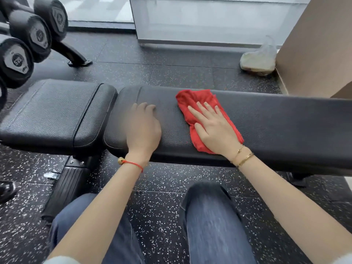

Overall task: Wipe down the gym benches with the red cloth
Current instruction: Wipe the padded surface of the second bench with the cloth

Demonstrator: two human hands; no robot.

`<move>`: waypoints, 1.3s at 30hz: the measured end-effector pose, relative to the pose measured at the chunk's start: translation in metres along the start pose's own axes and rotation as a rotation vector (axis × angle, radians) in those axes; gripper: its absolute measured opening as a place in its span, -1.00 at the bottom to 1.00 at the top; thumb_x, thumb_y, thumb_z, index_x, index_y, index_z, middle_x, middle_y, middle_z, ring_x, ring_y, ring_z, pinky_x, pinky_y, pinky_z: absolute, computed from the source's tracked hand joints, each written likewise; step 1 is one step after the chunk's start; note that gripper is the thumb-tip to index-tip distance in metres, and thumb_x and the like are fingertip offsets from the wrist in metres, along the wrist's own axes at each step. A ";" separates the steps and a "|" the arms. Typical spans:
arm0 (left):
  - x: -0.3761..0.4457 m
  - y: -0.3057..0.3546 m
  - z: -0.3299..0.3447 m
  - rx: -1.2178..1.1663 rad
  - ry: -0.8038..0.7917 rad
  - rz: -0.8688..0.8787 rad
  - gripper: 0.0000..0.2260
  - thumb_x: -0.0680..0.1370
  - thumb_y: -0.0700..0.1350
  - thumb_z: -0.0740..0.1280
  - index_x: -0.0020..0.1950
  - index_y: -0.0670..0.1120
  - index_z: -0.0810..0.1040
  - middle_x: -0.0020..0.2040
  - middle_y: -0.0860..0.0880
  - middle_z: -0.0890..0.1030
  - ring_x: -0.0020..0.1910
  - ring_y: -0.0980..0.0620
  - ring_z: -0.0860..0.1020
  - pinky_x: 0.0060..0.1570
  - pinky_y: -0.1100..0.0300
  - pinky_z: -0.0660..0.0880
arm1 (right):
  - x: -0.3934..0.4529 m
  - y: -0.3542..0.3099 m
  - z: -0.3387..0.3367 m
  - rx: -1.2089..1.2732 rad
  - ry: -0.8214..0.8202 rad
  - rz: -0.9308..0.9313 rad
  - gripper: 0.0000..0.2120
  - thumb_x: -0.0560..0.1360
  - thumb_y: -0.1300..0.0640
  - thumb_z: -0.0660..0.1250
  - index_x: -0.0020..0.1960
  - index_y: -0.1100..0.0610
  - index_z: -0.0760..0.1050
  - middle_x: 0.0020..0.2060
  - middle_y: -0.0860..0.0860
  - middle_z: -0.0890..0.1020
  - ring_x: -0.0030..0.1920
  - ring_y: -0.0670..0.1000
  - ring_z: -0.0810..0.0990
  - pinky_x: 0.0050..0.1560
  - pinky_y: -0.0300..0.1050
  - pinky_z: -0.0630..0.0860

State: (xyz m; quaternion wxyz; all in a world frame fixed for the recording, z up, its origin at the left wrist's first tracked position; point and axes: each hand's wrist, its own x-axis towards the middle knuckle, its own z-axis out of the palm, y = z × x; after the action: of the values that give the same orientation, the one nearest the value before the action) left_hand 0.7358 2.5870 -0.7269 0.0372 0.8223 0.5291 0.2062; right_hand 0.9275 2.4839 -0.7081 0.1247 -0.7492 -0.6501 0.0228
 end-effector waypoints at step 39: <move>-0.006 0.053 0.018 -0.051 0.096 -0.109 -0.64 0.54 -0.10 0.23 0.32 -0.16 0.48 0.36 -0.17 0.45 0.40 -0.18 0.33 0.46 -0.09 0.20 | -0.057 0.124 -0.035 -0.029 0.050 0.229 -0.47 0.61 0.10 0.11 0.56 -0.01 0.15 0.56 0.10 0.17 0.56 0.10 0.10 0.56 0.07 -0.07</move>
State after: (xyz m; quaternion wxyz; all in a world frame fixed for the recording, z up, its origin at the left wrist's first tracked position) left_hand 0.7859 2.5615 -0.7308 0.0439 0.7802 0.5688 0.2566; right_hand 1.0452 2.4076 -0.7084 0.1268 -0.8206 -0.5572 0.0087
